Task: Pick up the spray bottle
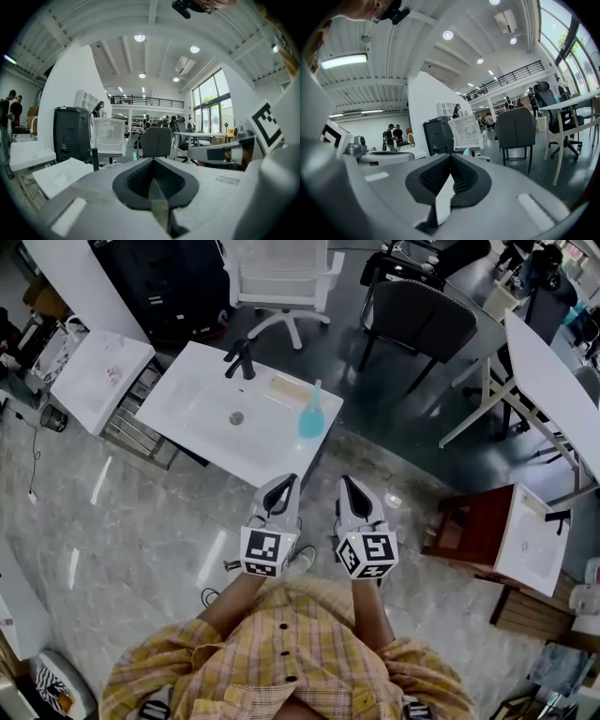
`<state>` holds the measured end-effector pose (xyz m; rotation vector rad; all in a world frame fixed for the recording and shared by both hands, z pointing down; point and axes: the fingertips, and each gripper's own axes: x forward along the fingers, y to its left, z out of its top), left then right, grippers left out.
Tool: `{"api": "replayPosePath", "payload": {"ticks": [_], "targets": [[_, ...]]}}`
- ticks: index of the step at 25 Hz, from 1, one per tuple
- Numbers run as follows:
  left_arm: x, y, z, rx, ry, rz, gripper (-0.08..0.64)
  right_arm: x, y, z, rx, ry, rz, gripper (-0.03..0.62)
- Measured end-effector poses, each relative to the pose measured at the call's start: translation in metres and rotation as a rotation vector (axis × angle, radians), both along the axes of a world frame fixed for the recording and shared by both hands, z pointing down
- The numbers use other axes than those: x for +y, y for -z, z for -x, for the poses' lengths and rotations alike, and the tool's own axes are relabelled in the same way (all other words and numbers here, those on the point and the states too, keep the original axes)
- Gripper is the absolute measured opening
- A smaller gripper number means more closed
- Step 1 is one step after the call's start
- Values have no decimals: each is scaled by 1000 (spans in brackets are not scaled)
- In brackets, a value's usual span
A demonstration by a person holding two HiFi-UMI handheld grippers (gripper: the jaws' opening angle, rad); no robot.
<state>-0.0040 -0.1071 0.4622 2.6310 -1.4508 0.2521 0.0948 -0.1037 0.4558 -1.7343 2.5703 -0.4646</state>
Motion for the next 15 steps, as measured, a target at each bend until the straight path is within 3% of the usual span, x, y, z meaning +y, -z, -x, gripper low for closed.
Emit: {"api": "replayPosePath", "payload": {"ticks": [15], "targets": [[-54,-18,-7,5,23,68,-12,-39,-15,-6,0,-2,47,1]]}}
